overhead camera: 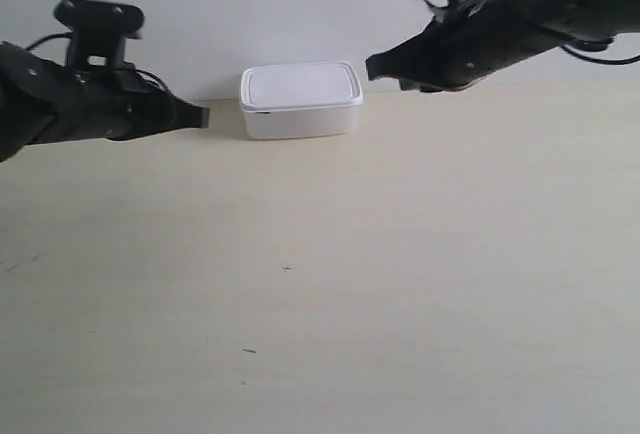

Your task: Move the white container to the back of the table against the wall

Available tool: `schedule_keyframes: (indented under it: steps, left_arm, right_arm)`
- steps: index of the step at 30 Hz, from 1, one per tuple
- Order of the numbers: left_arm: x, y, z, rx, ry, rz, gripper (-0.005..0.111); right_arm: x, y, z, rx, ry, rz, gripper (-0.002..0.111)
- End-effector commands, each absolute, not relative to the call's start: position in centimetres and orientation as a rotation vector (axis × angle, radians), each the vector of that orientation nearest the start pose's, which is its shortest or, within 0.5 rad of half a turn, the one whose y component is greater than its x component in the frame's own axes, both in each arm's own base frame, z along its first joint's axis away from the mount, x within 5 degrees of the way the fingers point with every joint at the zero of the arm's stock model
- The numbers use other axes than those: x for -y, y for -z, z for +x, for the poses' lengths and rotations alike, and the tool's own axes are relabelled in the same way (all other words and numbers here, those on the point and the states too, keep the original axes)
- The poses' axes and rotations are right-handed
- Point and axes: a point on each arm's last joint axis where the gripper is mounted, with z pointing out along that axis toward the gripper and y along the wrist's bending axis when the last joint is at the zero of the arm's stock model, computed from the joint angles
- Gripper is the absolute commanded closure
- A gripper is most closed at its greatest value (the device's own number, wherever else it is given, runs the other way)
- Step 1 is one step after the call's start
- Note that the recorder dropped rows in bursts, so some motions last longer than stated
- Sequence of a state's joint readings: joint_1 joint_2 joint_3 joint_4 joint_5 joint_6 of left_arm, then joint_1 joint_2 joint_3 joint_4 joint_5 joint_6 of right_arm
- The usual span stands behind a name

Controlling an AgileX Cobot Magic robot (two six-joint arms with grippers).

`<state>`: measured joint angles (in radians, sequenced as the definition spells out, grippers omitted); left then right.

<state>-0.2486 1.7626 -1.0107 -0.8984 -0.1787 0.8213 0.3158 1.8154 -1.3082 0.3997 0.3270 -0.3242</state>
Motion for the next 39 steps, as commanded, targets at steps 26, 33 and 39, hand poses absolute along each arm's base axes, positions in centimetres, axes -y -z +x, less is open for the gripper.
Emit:
schedule_keyframes:
  steps: [26,33,39]
  left_arm:
    - [3.1,-33.1,7.4,-1.327,0.484,0.169,0.107]
    - [3.5,-32.8,8.1,-1.366,0.497,0.154,0.107]
    - [3.9,-32.5,8.1,-1.401,0.515,0.19,0.107]
  right_arm:
    - [-6.5,-36.8,9.6,-1.646,-0.56,-0.42,0.108]
    - [-6.6,-37.2,10.7,-1.565,-0.537,-0.356,0.108]
    - [-6.8,-37.0,11.2,-1.579,-0.533,-0.355,0.108]
